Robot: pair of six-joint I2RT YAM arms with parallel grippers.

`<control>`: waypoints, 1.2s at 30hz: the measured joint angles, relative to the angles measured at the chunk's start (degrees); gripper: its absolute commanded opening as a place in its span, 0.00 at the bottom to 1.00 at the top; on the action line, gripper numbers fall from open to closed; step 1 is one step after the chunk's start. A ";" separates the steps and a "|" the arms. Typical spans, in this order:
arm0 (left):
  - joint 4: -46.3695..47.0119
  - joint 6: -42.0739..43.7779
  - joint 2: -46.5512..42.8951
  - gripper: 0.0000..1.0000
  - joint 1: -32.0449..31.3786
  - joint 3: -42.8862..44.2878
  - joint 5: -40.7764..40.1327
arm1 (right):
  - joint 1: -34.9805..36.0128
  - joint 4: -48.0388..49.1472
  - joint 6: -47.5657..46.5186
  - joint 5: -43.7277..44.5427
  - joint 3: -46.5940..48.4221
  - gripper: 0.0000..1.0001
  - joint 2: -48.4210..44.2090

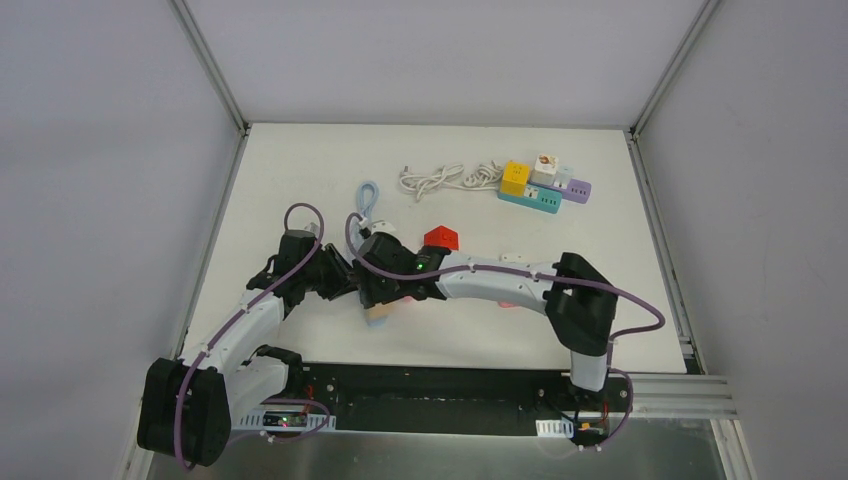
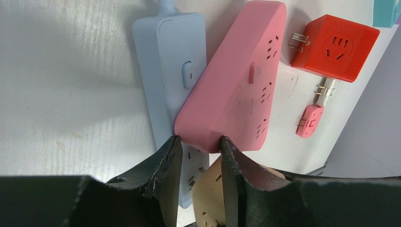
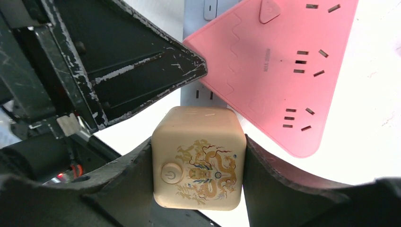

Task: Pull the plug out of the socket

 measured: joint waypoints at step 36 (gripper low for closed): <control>-7.28 1.81 -0.28 0.33 -0.02 3.89 -1.29 | -30.56 11.50 11.28 -9.53 -37.81 0.06 -30.32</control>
